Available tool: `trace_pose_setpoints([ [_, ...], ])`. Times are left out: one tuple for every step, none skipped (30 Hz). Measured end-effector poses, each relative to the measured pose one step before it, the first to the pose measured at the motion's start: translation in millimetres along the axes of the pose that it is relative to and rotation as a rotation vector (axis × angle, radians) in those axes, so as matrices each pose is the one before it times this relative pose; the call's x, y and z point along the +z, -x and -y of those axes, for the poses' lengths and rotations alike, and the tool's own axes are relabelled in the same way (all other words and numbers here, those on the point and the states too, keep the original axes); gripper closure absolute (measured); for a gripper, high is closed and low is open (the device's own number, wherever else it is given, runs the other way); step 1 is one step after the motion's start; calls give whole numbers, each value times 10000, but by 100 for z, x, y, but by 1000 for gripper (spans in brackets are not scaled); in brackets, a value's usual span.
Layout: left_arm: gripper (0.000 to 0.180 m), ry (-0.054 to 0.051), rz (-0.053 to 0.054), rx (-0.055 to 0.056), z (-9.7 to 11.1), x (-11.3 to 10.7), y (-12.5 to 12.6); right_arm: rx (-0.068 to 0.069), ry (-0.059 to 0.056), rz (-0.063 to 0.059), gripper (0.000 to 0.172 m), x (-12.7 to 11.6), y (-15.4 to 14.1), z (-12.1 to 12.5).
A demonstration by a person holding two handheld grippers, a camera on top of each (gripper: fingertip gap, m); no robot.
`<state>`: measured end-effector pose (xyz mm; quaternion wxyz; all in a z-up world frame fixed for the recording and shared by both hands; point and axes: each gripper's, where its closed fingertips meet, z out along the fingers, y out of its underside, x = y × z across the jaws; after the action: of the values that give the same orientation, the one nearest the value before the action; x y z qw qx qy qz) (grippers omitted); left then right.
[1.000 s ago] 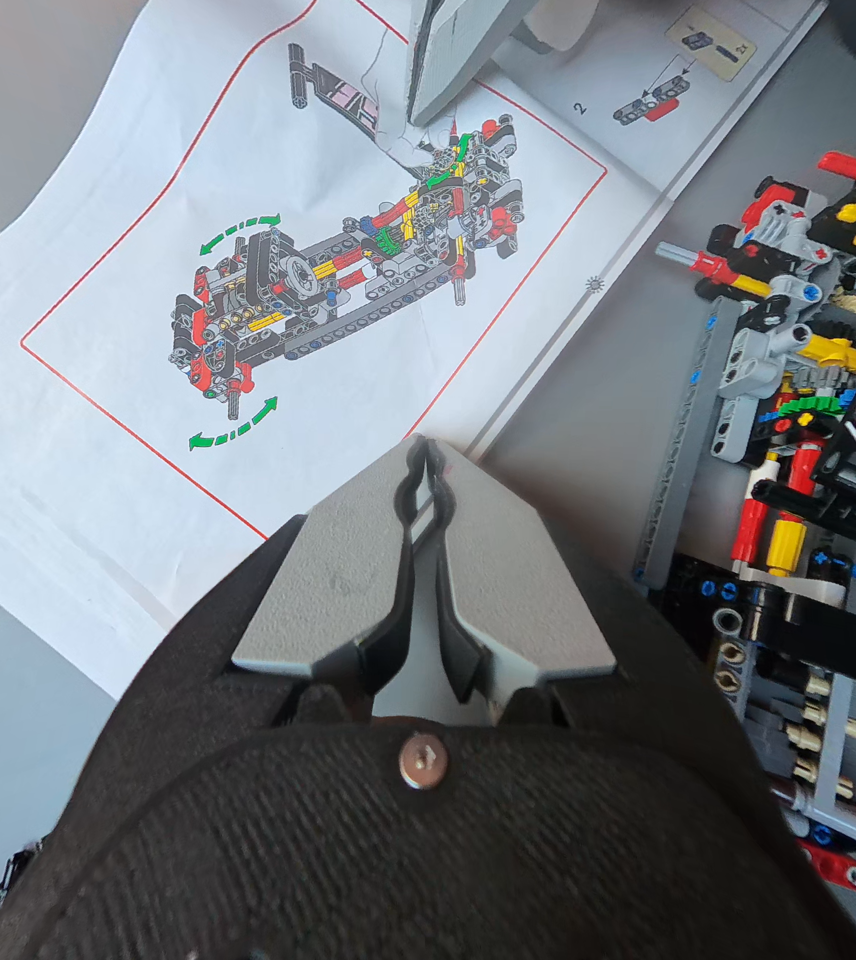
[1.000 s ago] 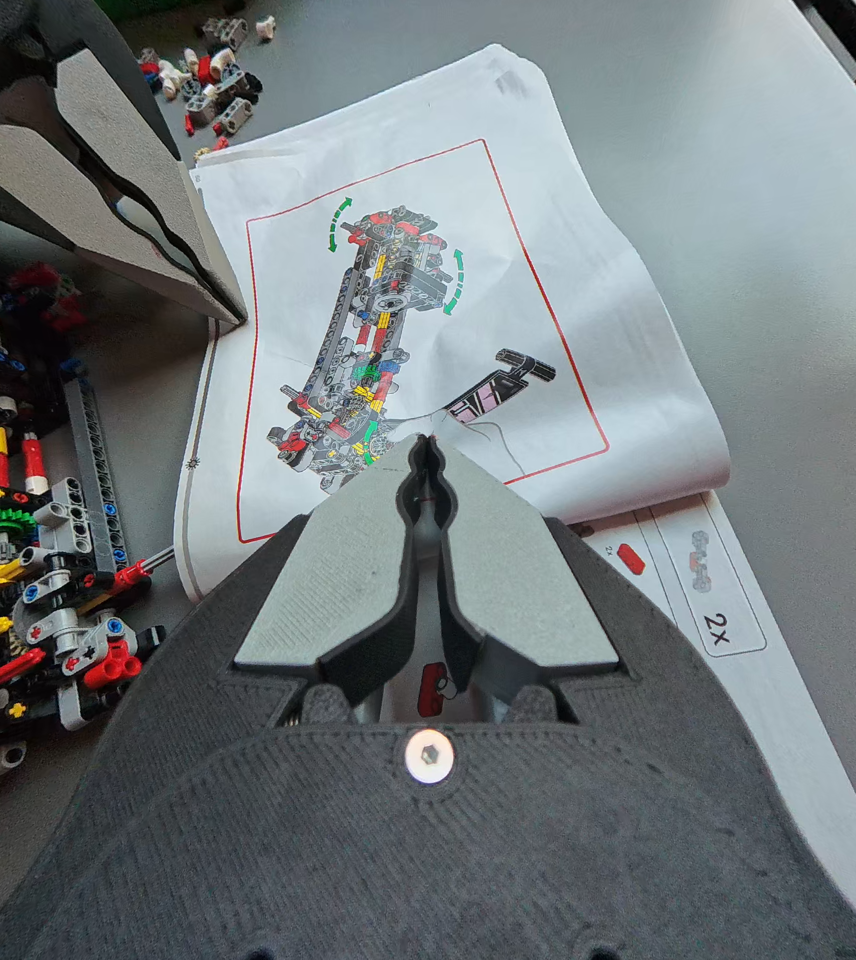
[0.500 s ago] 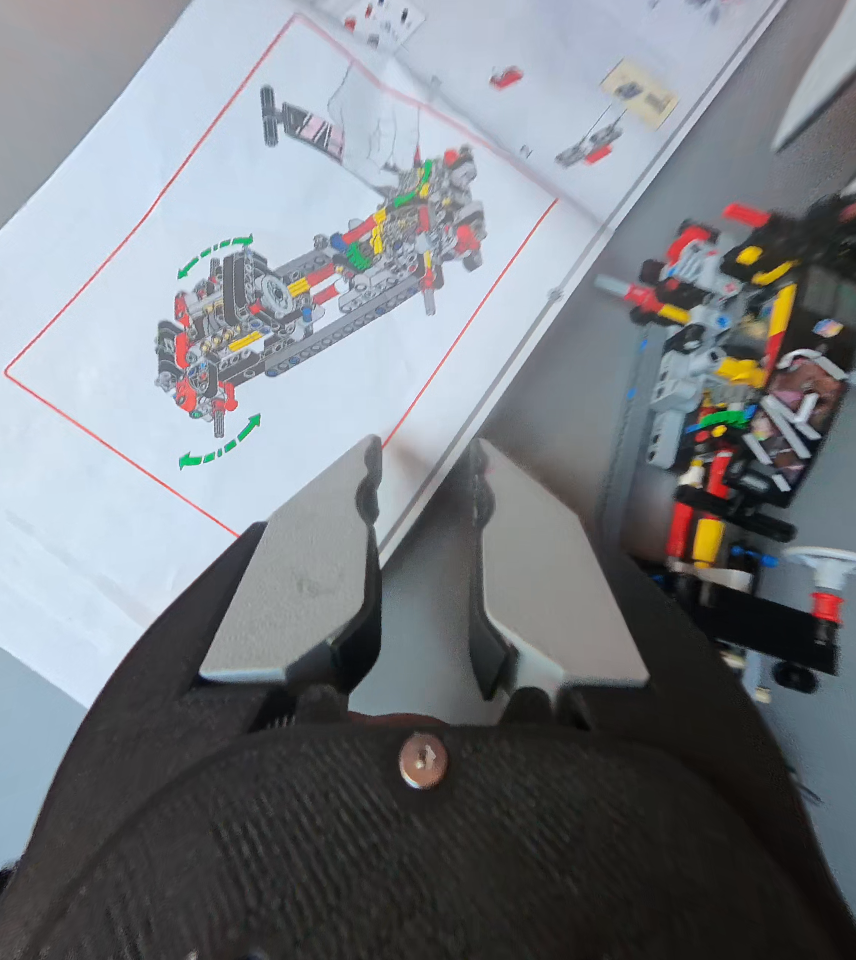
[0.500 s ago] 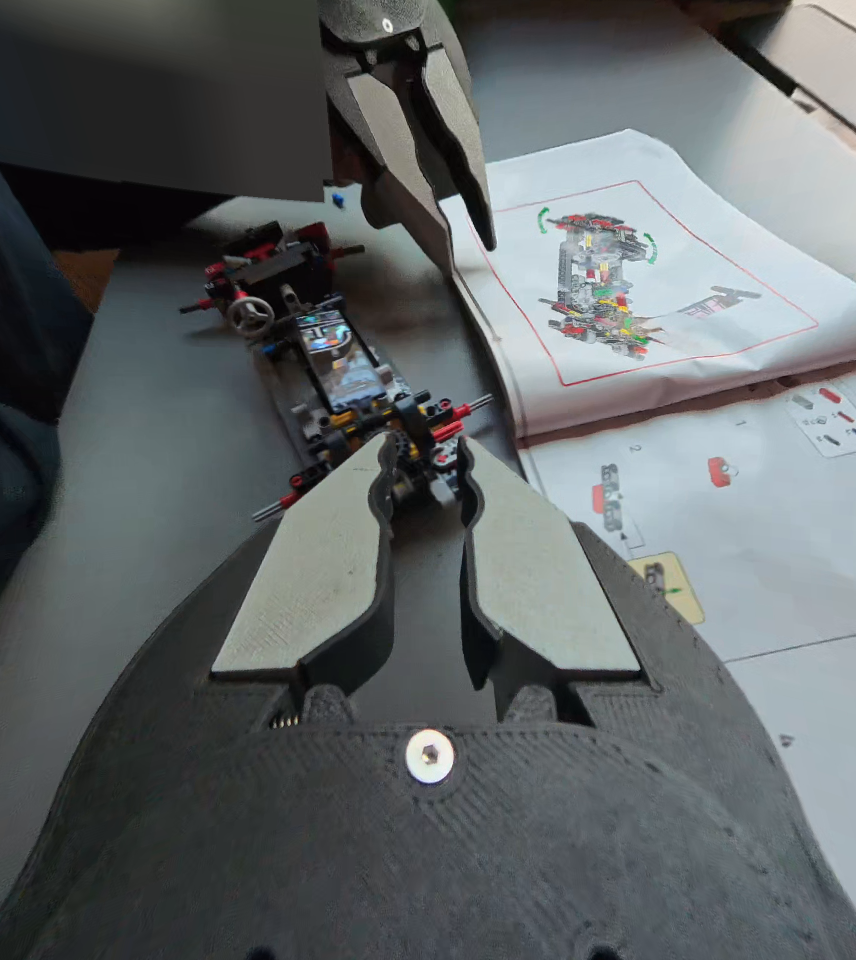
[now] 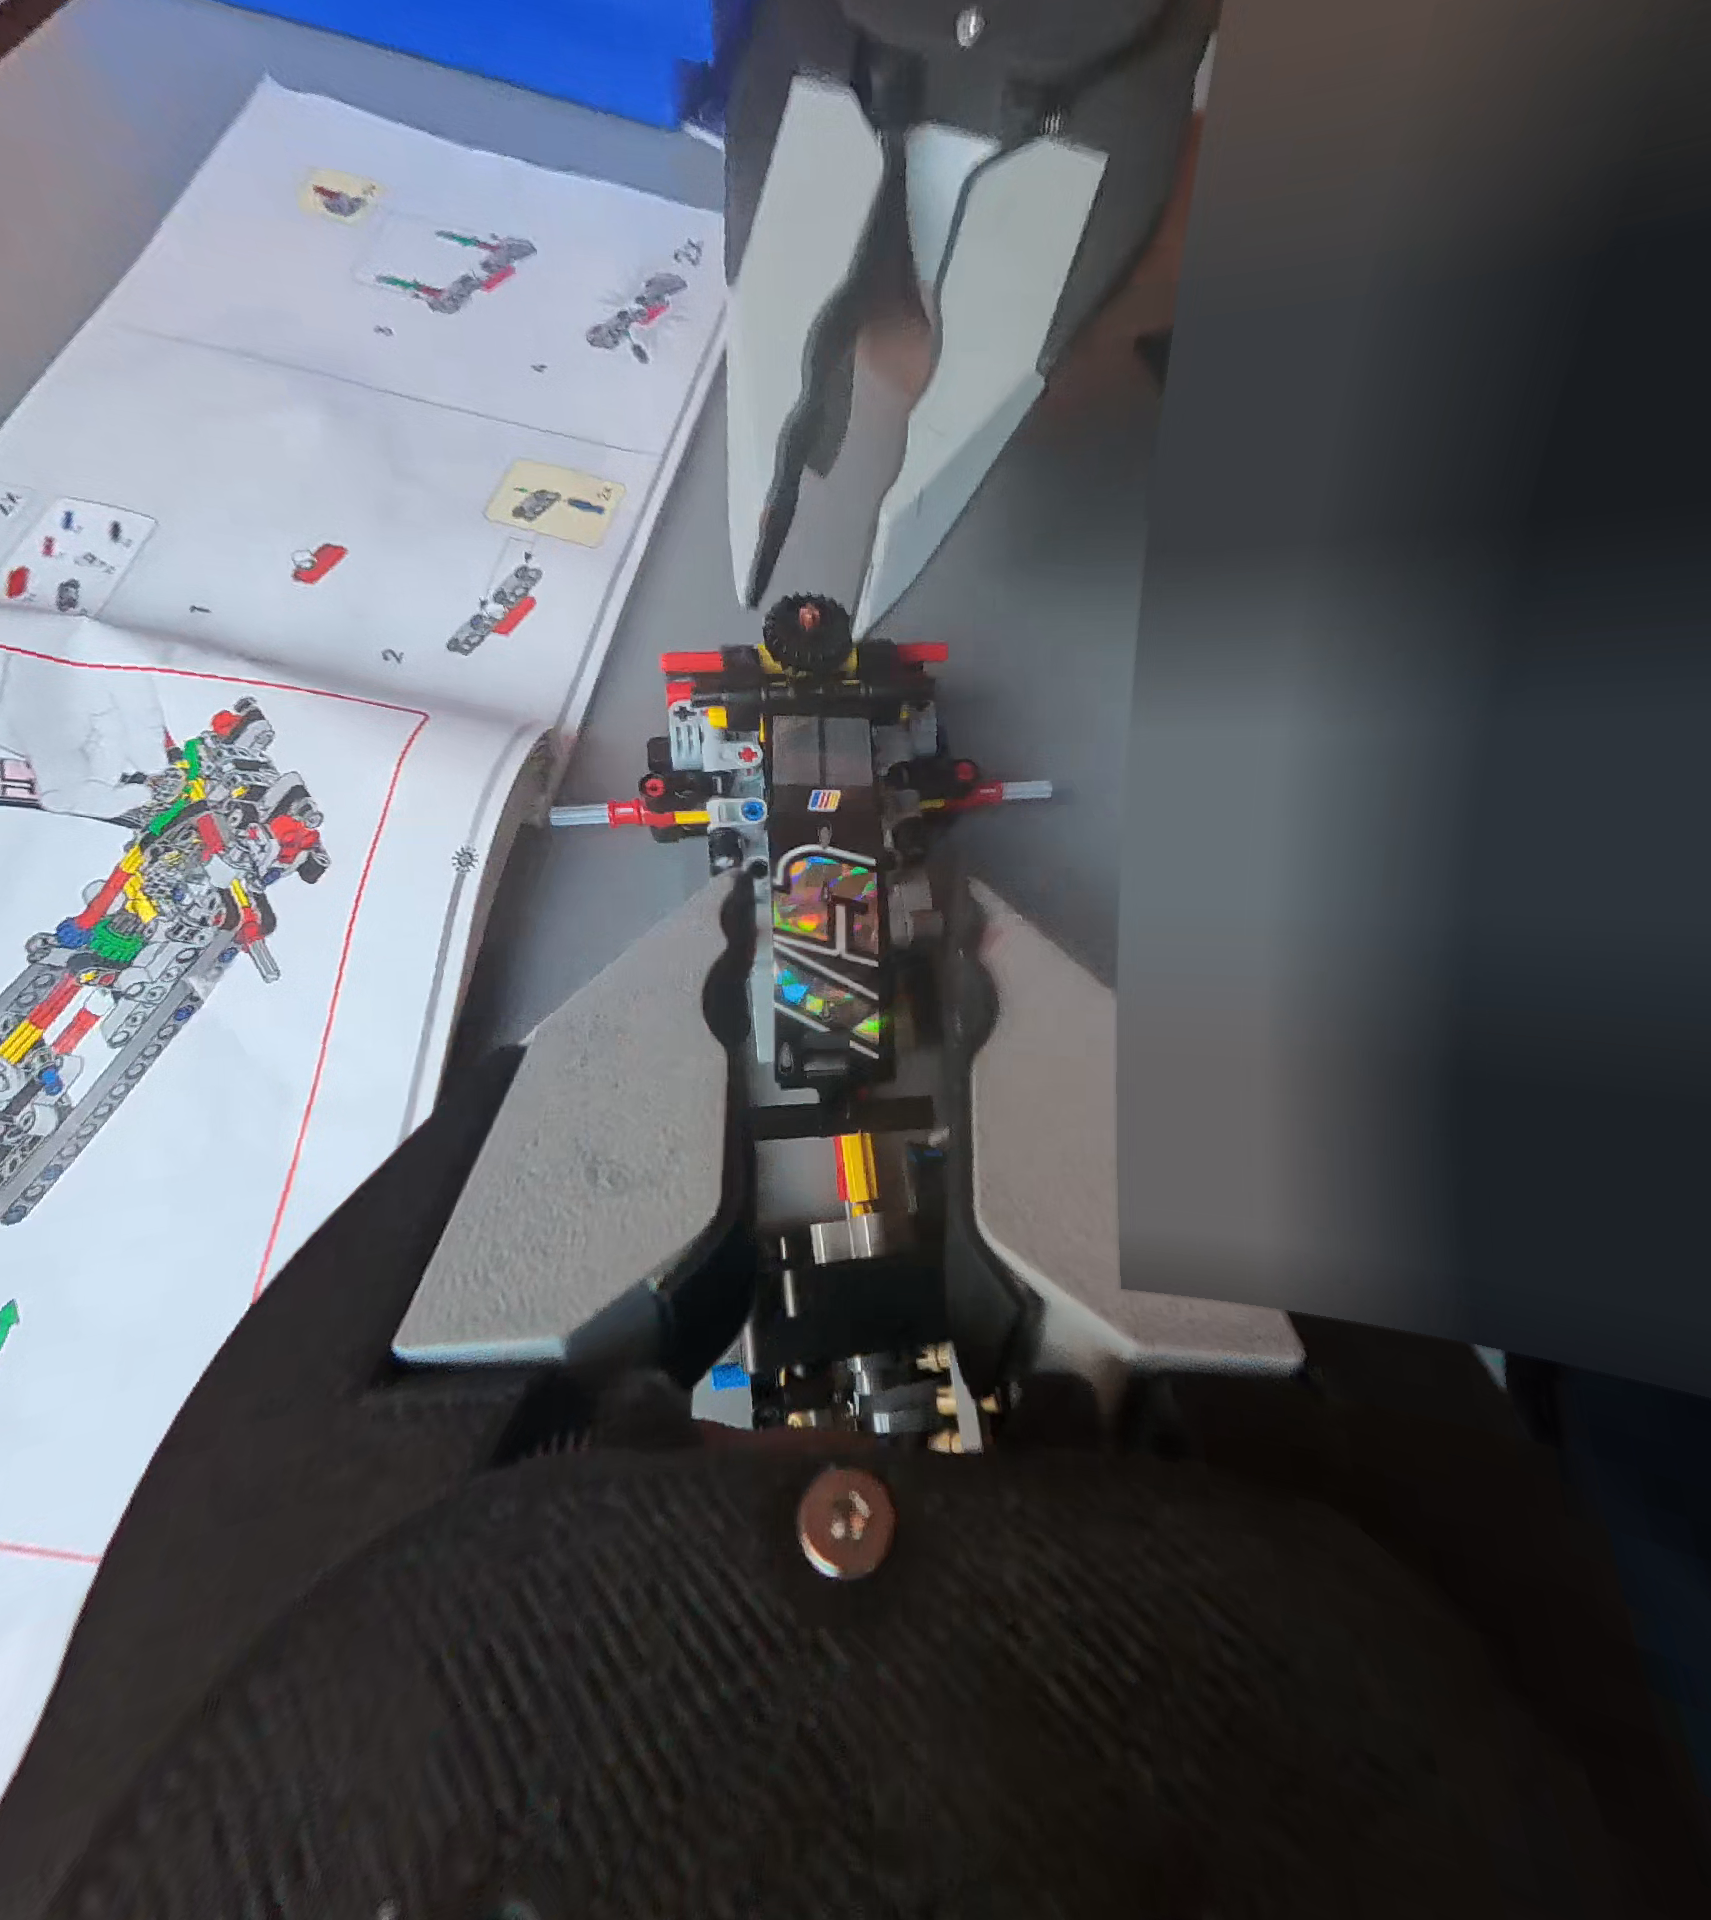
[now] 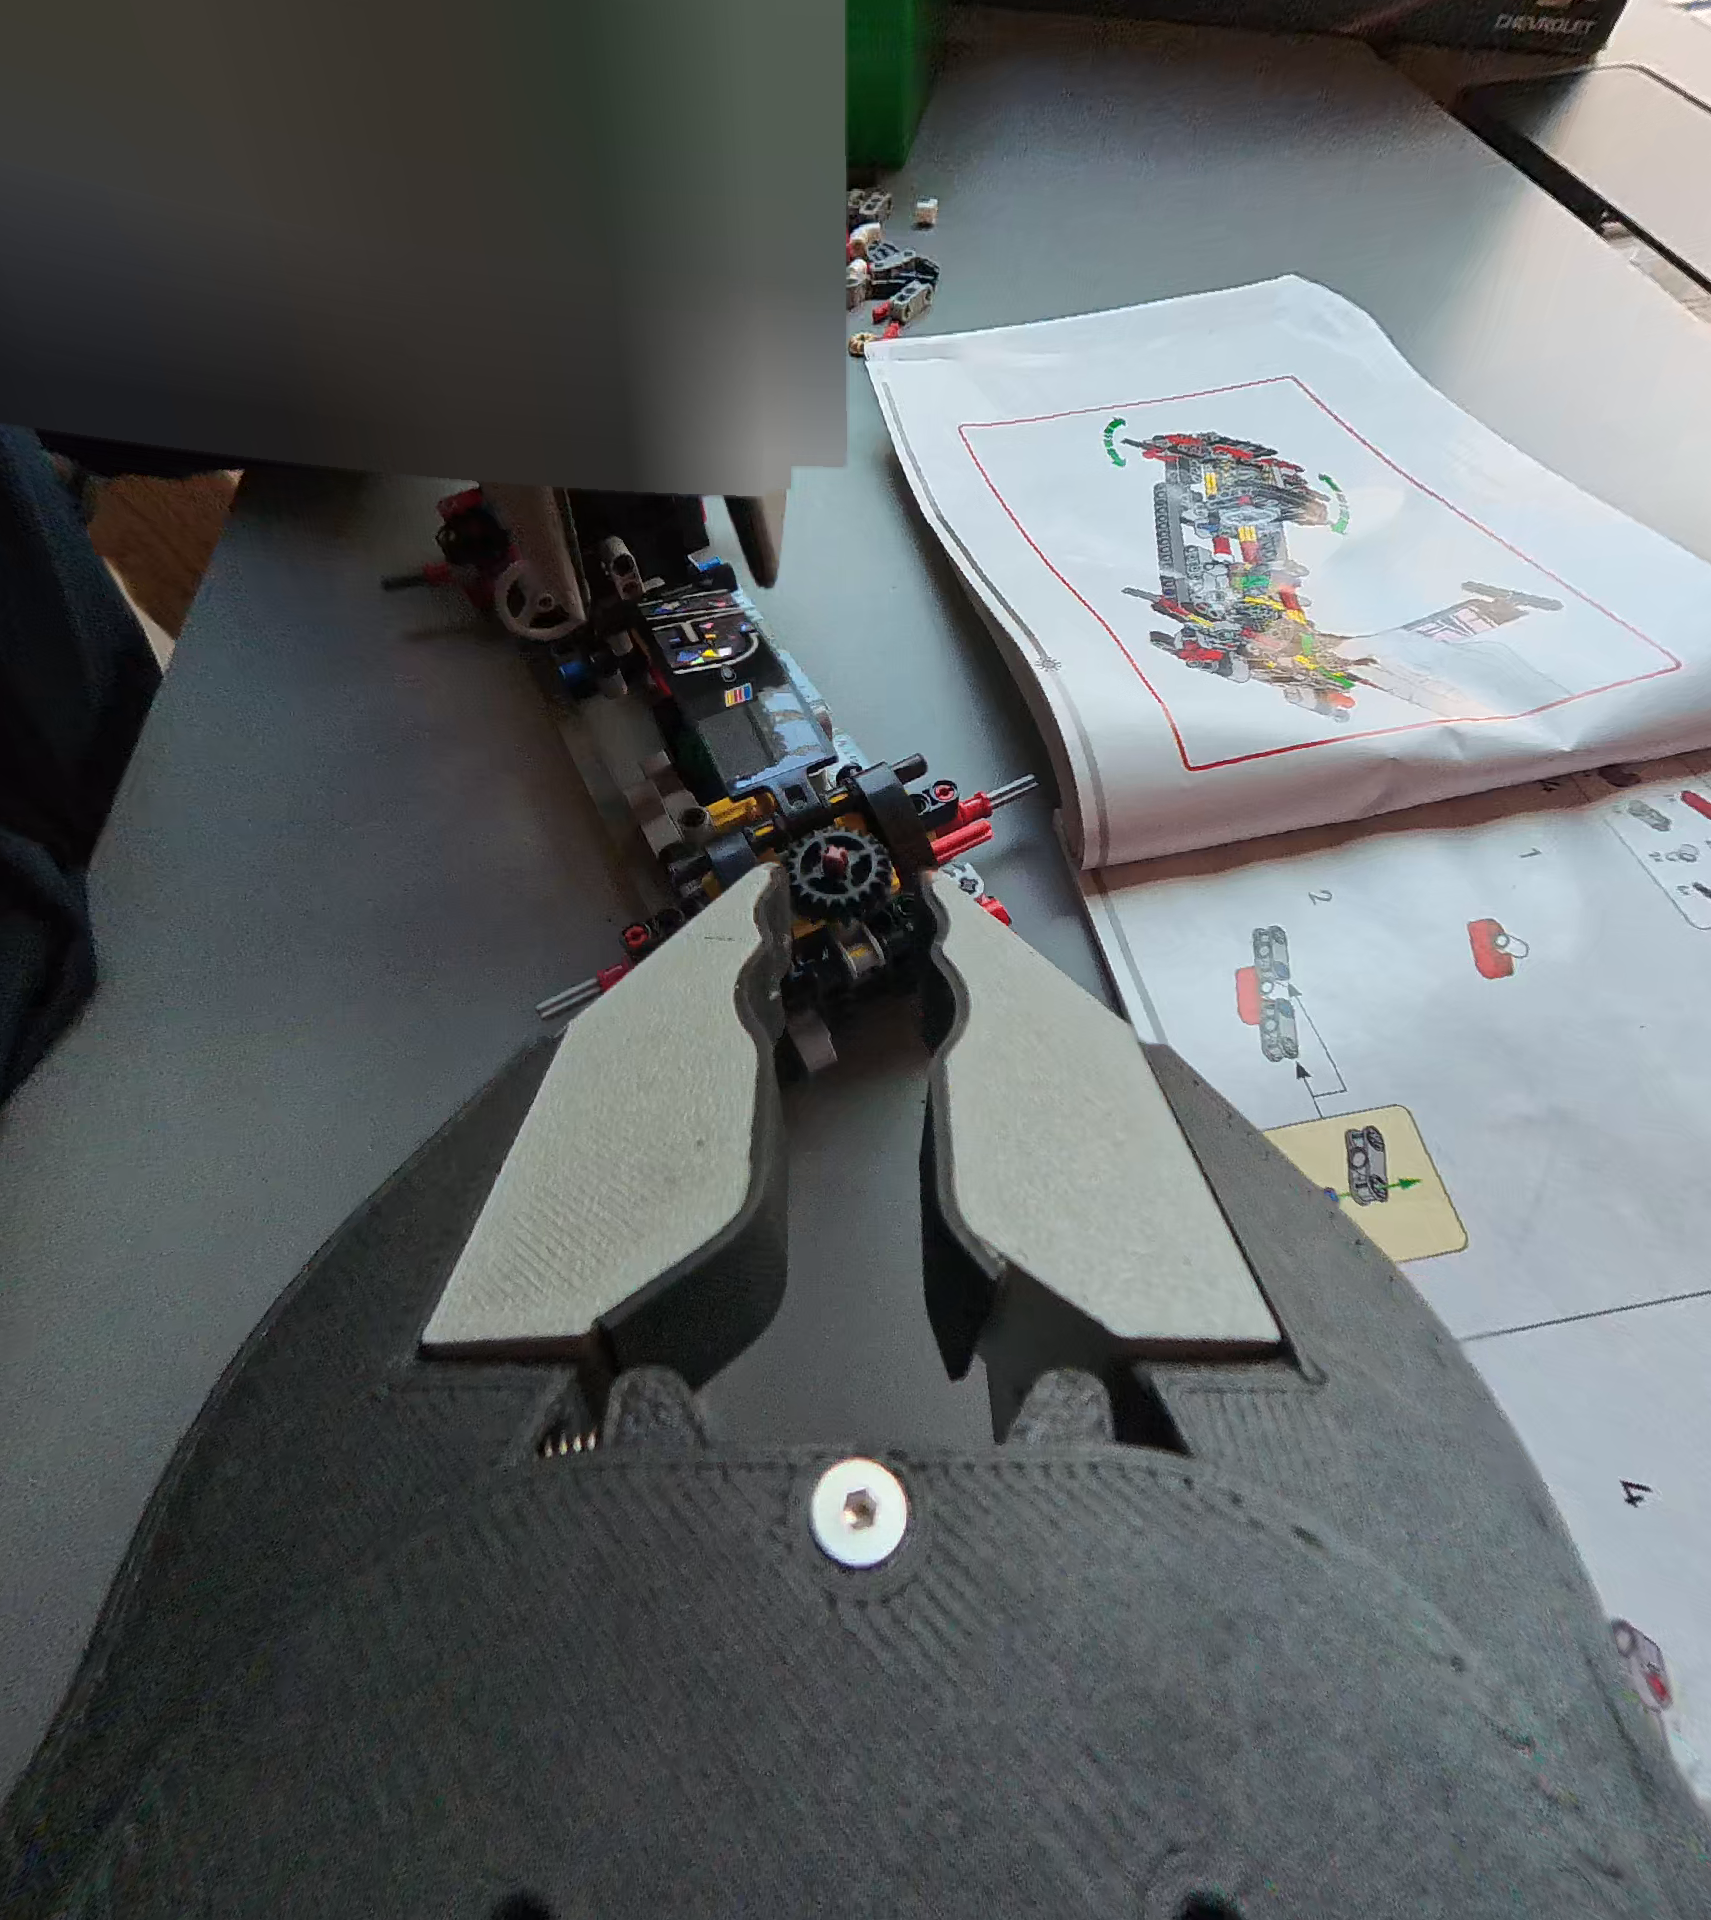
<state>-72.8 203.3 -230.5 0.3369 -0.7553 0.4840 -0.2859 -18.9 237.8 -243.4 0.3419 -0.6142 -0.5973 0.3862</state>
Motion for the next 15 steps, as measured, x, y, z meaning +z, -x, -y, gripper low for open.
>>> trace_pose_setpoints([
  [148,205,24,3,-413,286,88,-78,47,-94,152,-188,-130,-71],
  [152,178,33,-65,-404,252,207,-57,68,-124,154,-206,-219,-122],
  [154,127,17,-91,-331,196,235,-44,71,-188,158,-221,-333,-165],
  [154,86,-47,-89,-274,156,159,-15,38,-235,160,-210,-432,-138],
  [154,27,-54,-111,-135,93,119,32,-13,-147,160,-155,-330,-71],
  [153,-7,-82,-115,-52,53,37,81,-51,25,160,-95,-76,12],
  [153,-8,-50,-87,-27,15,36,92,-90,145,159,-80,110,88],
  [152,-12,-7,-50,3,-18,66,59,-171,258,156,-55,338,221],
  [151,-15,-17,-14,6,-15,0,23,-230,332,155,-47,513,333],
  [152,-11,-13,-6,16,-11,-8,13,-181,233,155,38,382,288],
  [152,5,-7,-12,-8,21,0,29,-33,32,154,149,60,84],
  [152,10,-20,-16,-21,39,-14,28,120,-97,154,244,-154,-145],
  [152,-14,-44,-33,16,28,-54,-10,214,-166,153,278,-250,-302],
  [153,-4,-32,-9,12,10,-55,-37,171,-133,150,200,-174,-235],
  [153,-5,-8,3,0,0,-27,-33,93,-71,151,42,-106,-142],
])
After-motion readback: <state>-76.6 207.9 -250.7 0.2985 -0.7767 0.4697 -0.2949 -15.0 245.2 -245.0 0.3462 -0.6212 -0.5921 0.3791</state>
